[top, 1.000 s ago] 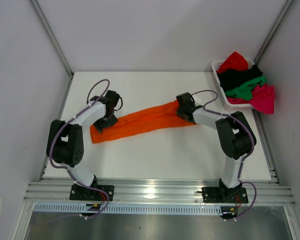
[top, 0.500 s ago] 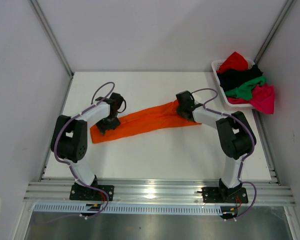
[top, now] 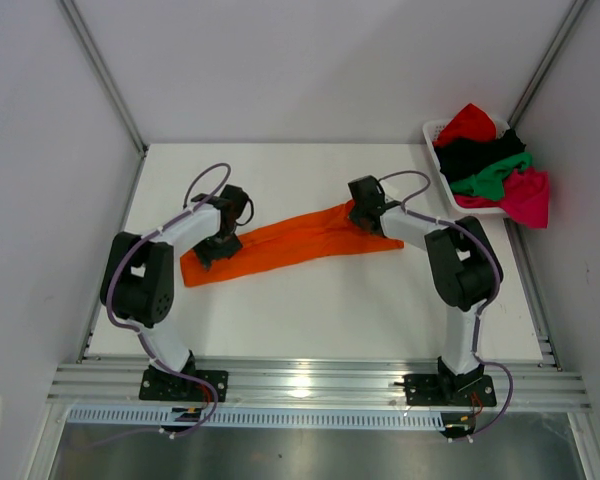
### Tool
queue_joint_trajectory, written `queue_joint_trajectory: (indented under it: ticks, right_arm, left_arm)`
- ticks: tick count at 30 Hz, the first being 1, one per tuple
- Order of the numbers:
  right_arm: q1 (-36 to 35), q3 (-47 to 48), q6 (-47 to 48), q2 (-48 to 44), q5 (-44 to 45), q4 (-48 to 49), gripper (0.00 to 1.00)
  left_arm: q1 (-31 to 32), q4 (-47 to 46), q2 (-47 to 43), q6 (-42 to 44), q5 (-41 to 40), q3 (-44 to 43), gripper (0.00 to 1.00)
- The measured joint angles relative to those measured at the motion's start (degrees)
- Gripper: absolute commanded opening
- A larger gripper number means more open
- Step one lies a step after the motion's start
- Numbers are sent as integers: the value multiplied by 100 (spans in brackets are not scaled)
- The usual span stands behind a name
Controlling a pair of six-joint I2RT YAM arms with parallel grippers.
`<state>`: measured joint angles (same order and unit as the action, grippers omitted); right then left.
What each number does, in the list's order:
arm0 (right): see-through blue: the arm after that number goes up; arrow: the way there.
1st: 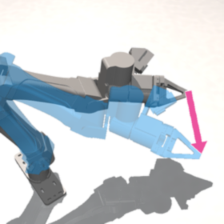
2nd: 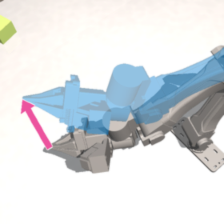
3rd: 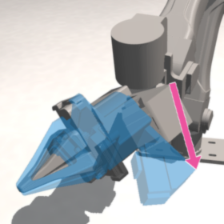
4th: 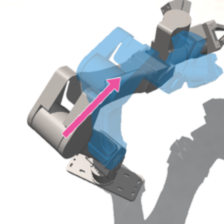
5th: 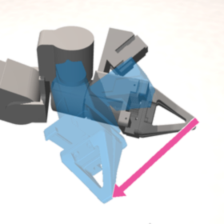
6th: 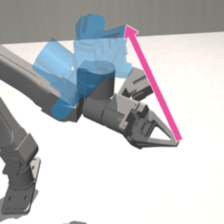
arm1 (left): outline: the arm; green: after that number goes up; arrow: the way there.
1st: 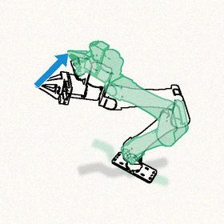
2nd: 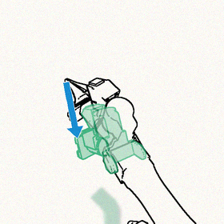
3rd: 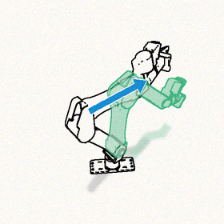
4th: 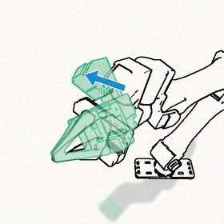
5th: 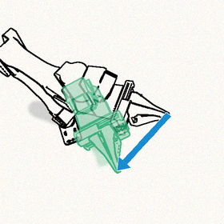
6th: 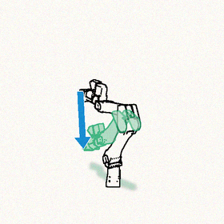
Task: Fold and stack the t-shirts
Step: Fold the tshirt
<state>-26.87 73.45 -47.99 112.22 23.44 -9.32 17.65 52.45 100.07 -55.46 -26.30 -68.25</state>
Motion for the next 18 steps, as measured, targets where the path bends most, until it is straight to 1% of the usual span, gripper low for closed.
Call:
queue_joint_trajectory:
  ticks: [6, 18]
  right_arm:
    - [44, 214, 120, 345, -116, 81, 42]
    - [74, 442, 258, 535, -295, 151, 42]
  left_arm:
    - [68, 33, -7, -9, 0, 0, 68]
    - [275, 83, 26, -63, -2, -50, 68]
